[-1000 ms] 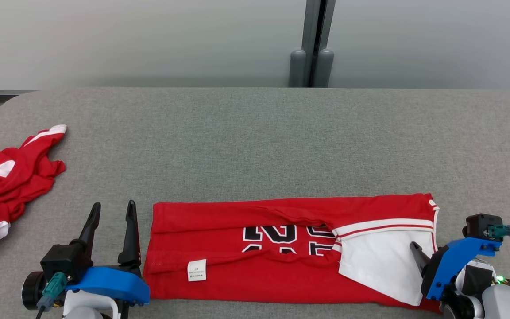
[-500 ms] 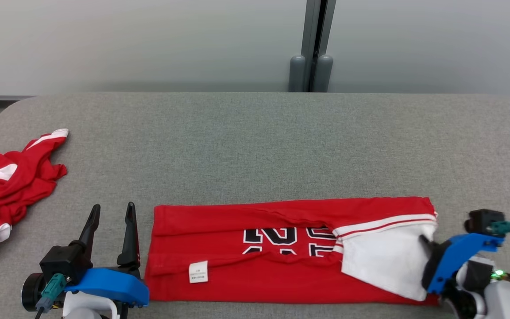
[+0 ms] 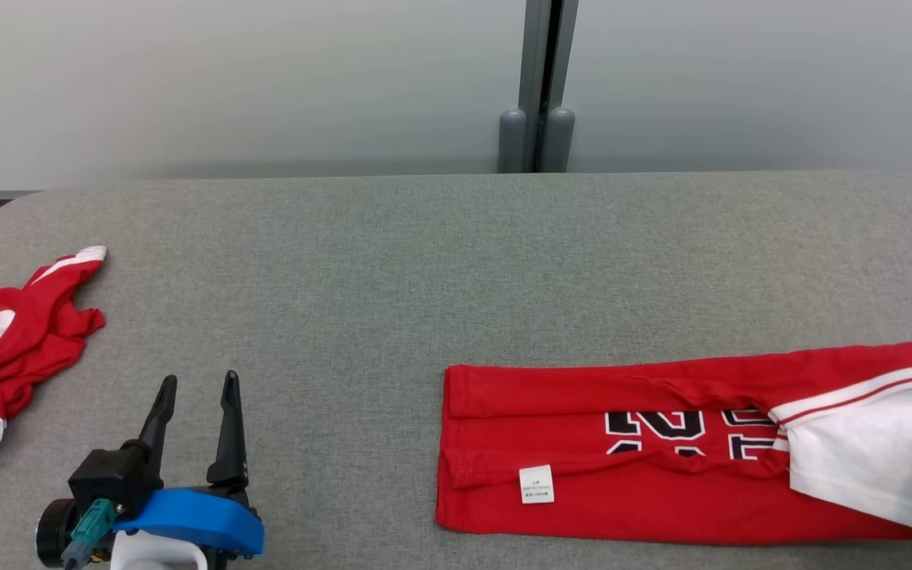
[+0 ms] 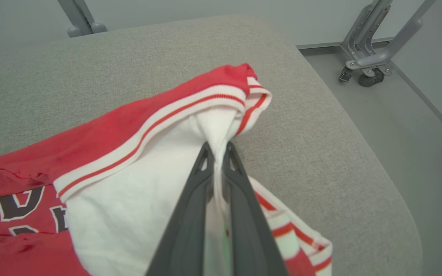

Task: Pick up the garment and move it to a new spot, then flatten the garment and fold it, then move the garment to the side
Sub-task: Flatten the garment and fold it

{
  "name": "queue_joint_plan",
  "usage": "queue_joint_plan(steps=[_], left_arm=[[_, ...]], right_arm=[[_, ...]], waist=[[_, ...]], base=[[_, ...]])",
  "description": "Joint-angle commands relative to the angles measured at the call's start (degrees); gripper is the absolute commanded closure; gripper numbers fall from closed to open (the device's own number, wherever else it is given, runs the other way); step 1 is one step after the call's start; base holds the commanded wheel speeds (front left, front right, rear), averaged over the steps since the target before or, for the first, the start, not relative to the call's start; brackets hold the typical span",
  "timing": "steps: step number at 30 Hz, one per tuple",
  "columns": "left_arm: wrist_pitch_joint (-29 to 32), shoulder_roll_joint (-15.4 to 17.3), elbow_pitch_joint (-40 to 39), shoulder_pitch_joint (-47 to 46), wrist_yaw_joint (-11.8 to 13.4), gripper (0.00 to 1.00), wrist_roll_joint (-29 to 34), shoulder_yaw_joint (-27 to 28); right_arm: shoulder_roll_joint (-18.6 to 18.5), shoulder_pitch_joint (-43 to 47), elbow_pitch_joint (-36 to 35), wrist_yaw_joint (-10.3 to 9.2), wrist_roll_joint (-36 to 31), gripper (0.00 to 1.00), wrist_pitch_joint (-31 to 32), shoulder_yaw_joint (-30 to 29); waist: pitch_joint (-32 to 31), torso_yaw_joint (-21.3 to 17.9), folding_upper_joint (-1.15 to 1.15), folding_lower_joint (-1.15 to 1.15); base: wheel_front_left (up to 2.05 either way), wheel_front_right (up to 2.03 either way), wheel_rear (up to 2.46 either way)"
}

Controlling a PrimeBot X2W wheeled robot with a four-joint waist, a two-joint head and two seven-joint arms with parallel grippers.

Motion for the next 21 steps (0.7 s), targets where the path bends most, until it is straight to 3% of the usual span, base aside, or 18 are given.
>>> queue_joint_plan(steps=[1, 6, 11, 21], left_arm=[[-0.3, 0.0, -0.2, -0.1, -0.2, 0.00, -0.1, 0.1], [-0.3, -0.1, -0.1, -0.6, -0.3, 0.00, 0.1, 0.2], [-0.3, -0.3, 0.0, -1.1, -0.5, 0.00, 0.4, 0.0], [-0.3, -0.3, 0.1, -1.9, -0.8, 0.00, 0.8, -0.4]], right_arm=[[0.1, 0.6, -1.5, 0.01, -0.8, 1.00, 0.4, 0.1], [2.1, 1.6, -6.8, 0.01, -0.3, 1.00, 1.7, 5.6], [3.6, 1.8, -9.1, 0.01, 1.3, 1.00, 2.8, 17.5], [4.1, -5.4, 1.3, 0.01, 7.7, 1.00, 1.3, 39.4]], waist=[[0.0, -0.1, -0.01, 0.00], [0.1, -0.1, -0.01, 0.00], [0.2, 0.2, -0.01, 0.00], [0.6, 1.6, -0.01, 0.00]], base=[[0.00, 0.00, 0.00], [0.00, 0.00, 0.00], [0.00, 0.00, 0.00], [0.00, 0.00, 0.00]])
